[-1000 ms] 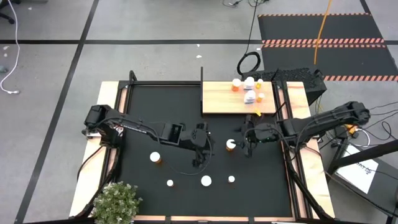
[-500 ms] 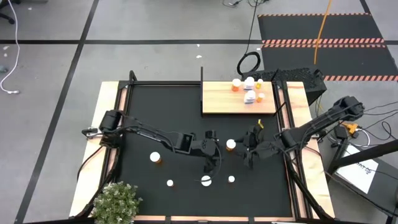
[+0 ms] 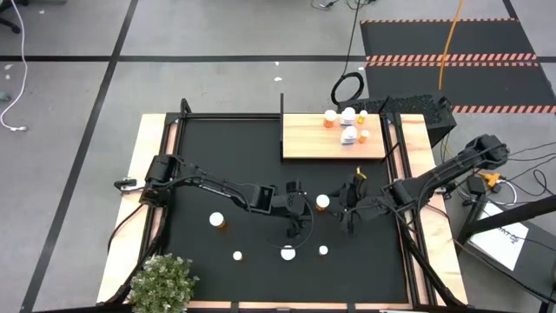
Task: Pick and place medicine bottles onto shelf by color
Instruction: Put the large orange pill bottle on the shelf aligned with the other large orange pill bottle
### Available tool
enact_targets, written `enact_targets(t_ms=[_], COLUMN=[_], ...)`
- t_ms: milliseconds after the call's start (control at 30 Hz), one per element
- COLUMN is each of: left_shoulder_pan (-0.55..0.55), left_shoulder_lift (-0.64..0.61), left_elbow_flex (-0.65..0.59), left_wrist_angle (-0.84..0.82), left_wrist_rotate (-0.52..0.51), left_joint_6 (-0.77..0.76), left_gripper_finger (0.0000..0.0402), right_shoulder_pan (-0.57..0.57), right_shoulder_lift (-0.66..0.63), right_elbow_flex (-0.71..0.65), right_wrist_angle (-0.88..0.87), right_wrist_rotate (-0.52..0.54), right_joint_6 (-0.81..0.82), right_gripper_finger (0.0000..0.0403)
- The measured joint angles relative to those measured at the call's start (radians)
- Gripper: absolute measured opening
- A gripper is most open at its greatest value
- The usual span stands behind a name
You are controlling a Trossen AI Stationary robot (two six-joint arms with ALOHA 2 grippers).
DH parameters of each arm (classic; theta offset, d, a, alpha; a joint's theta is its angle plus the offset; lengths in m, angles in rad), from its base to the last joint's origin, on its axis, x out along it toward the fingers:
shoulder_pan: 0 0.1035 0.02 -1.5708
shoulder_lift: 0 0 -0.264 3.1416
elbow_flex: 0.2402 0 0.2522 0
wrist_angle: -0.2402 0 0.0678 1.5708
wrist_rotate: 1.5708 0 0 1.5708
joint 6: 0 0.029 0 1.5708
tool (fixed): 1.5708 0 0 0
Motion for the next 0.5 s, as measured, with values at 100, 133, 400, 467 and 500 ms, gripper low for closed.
enact_targets(t_ms=[100,133,400,467,500], left_shoulder_pan=[0.001,0.002,-0.001,-0.001,-0.001], left_shoulder_lift=[0.000,-0.002,-0.022,-0.022,-0.022], left_elbow_flex=[0.000,0.000,0.000,0.000,0.000], left_wrist_angle=[-0.060,-0.089,-0.179,-0.190,-0.203], left_wrist_rotate=[0.000,-0.001,-0.018,-0.018,-0.023], left_joint_6=[0.000,-0.001,-0.004,-0.004,-0.004], left_gripper_finger=[0.0250,0.0250,0.0250,0.0250,0.0250], right_shoulder_pan=[-0.027,-0.034,-0.086,-0.109,-0.123], right_shoulder_lift=[0.000,0.001,0.022,0.023,0.029], right_elbow_flex=[0.000,0.000,0.051,0.102,0.132], right_wrist_angle=[0.001,0.003,-0.076,-0.161,-0.207], right_wrist_rotate=[-0.029,-0.044,-0.146,-0.189,-0.207], right_joint_6=[0.017,0.024,0.042,0.040,0.033], right_gripper_finger=[0.0251,0.0251,0.0251,0.0251,0.0251])
